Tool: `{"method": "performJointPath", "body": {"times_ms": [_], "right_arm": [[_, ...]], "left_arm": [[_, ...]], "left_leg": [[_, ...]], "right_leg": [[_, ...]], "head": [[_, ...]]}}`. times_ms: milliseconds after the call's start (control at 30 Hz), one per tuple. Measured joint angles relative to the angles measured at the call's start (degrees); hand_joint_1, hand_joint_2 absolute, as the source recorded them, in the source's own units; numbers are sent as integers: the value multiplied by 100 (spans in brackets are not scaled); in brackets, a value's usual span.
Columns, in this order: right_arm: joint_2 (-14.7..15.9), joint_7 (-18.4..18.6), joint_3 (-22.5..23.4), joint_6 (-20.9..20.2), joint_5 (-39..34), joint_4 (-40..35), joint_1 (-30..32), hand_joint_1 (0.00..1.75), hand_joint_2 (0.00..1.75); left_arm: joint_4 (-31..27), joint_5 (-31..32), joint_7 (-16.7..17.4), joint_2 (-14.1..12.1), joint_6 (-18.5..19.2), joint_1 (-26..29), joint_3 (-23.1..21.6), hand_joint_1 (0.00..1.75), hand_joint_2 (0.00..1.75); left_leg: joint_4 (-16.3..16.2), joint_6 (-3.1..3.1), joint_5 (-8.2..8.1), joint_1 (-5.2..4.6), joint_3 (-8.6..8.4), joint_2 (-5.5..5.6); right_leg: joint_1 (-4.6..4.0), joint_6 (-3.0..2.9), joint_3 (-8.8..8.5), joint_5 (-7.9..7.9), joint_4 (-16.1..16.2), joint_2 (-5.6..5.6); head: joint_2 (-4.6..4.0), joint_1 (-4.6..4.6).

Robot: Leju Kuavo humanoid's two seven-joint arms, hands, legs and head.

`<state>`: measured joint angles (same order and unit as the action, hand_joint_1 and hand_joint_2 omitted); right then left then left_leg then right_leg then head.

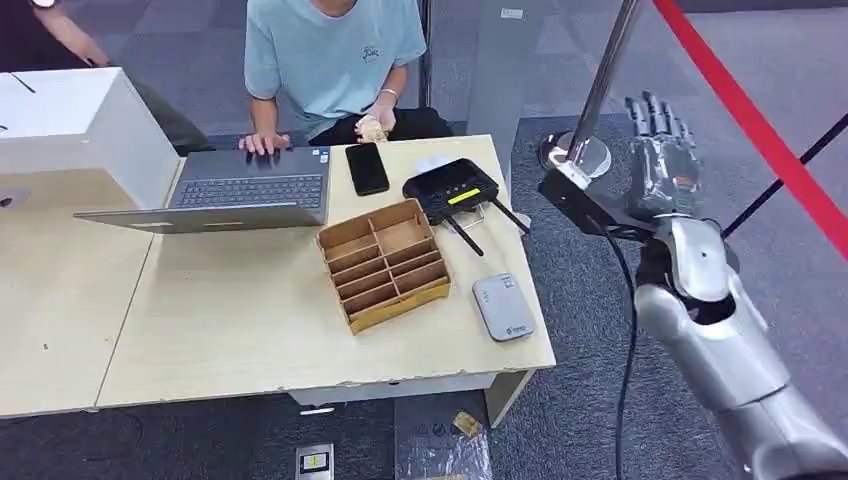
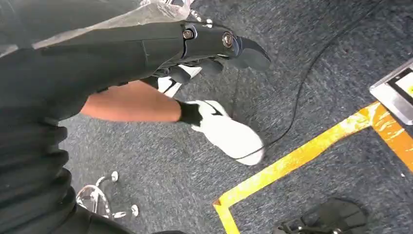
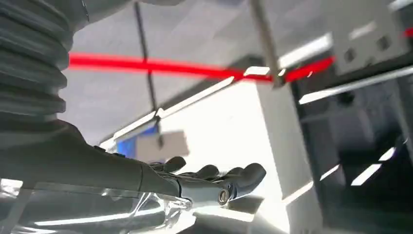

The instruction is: Pass the card to the sensor for recognition and then transmit it.

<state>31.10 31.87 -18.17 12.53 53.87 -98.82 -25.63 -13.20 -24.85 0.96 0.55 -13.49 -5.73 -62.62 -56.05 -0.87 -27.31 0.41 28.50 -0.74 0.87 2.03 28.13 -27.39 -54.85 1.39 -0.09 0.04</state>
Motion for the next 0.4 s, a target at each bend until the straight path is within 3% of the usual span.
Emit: {"method": "performJointPath", "body": {"times_ms": [233,400], "right_arm": [[519,83,932,-473,26,-1403,1048,0,175],[516,-59,1629,-48,-586,-2282,2135,0,175]], "left_arm": [[2,-293,-105,11,-127,12,147,0,175],[9,-625,-256,7,-341,21,322,0,175]], "left_leg": [[0,0,0,4,-8,2],[4,0,-1,3,-5,2]], "right_leg": [[-2,0,-9,-1,1,-1],[-2,1,-6,-2,1,-1]], "head": [[0,2],[0,2]]}}
